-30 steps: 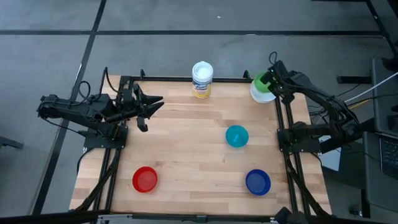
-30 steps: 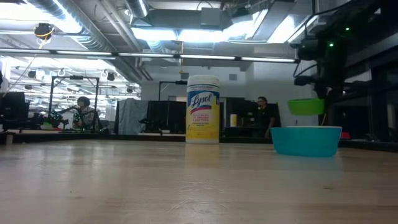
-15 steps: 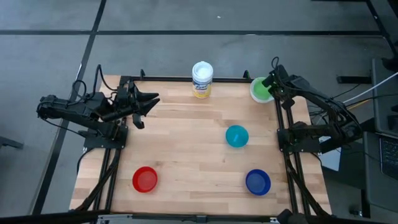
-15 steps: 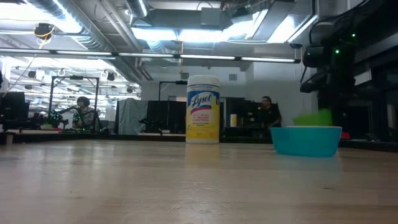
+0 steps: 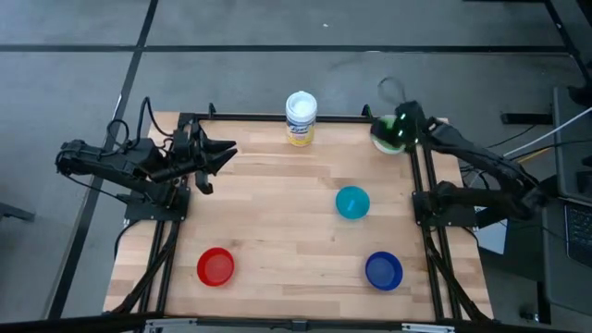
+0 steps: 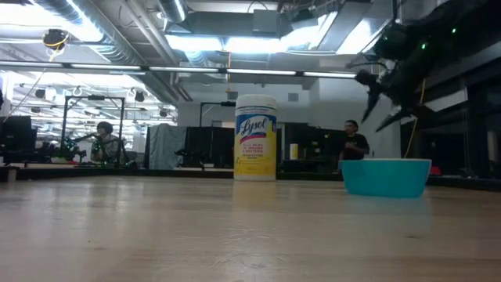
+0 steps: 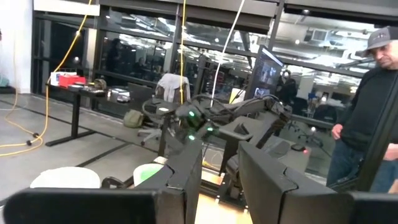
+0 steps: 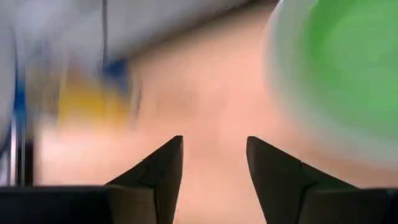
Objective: Nest bowls inside each other
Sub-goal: Stack the light blue bowl on the green bowl
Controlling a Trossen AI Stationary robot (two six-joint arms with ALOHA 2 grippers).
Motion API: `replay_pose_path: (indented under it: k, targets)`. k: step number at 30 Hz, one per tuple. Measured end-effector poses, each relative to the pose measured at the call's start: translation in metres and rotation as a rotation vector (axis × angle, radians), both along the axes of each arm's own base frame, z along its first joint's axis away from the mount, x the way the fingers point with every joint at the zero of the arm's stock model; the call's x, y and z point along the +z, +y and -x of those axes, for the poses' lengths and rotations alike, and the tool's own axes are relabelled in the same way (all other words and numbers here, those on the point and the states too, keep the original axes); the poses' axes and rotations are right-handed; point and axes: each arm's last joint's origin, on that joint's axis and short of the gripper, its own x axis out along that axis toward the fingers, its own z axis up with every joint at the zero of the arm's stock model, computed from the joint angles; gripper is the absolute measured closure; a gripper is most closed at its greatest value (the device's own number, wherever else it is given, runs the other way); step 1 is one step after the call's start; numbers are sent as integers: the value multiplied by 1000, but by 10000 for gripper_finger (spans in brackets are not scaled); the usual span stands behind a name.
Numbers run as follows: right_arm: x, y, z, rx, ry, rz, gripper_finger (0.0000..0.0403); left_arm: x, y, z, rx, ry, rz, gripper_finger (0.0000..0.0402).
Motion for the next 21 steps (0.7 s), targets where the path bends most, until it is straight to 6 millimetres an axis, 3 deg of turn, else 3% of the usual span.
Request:
replay_pose_path:
  k: [3,7,14,21]
  targets:
    - [-8,39,-16,242,91,-128,235,-1,0,-1,8,10,-14,302]
    - [-18,78,-30,427,272,-141,263,-1,0,-1,14,10,-14,302]
    - [-36,104,-49,618,402,-125,281,-1,0,-1,24,8,-4,302]
    - [-53,119,-61,735,501,-137,244,3,1,0,50,-32,25,302]
